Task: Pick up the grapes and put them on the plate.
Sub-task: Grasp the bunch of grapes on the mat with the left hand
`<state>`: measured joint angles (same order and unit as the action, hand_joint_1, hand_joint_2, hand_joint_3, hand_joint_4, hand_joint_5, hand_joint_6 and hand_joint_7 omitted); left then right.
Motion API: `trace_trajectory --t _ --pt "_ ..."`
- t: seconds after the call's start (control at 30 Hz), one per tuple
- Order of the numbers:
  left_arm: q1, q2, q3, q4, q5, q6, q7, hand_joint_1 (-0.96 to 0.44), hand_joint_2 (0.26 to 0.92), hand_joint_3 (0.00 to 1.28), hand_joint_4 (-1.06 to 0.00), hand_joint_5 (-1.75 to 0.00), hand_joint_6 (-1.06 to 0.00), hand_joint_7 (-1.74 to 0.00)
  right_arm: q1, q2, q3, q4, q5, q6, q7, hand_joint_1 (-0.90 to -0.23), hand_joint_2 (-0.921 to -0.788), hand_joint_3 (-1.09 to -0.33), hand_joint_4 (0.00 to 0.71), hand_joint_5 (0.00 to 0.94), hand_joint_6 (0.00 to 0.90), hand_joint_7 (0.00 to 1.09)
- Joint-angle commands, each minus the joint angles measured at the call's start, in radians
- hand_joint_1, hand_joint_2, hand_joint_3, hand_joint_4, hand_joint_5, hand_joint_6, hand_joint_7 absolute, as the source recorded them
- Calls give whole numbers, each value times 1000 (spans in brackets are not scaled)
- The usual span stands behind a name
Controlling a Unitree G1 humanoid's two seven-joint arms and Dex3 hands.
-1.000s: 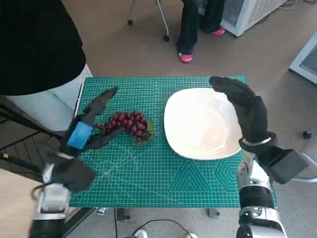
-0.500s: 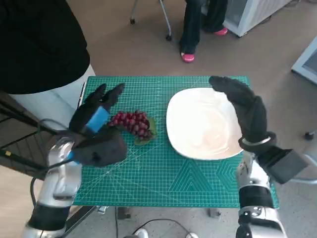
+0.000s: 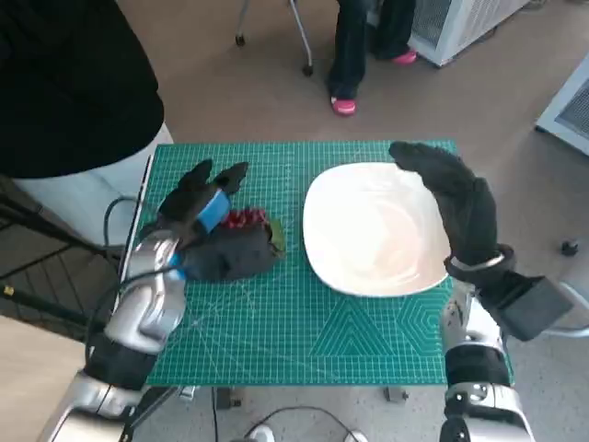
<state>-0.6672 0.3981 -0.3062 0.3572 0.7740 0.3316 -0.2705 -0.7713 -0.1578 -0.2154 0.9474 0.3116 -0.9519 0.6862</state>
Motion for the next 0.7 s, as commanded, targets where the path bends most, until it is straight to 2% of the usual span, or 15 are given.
trace_trajectory --t 0.03,0.7 --pt "-59 -18 -38 89 1 -15 12 -439 801 0 -41 0 -213 0 4 -11 1 13 -6 6 6 -491 -921 -514 335 1 316 1" --pt "-200 -86 -95 460 -58 -119 86 -396 795 0 -37 -1 -220 -3 11 -15 0 4 -4 9 2 -487 -921 -511 335 0 318 1"
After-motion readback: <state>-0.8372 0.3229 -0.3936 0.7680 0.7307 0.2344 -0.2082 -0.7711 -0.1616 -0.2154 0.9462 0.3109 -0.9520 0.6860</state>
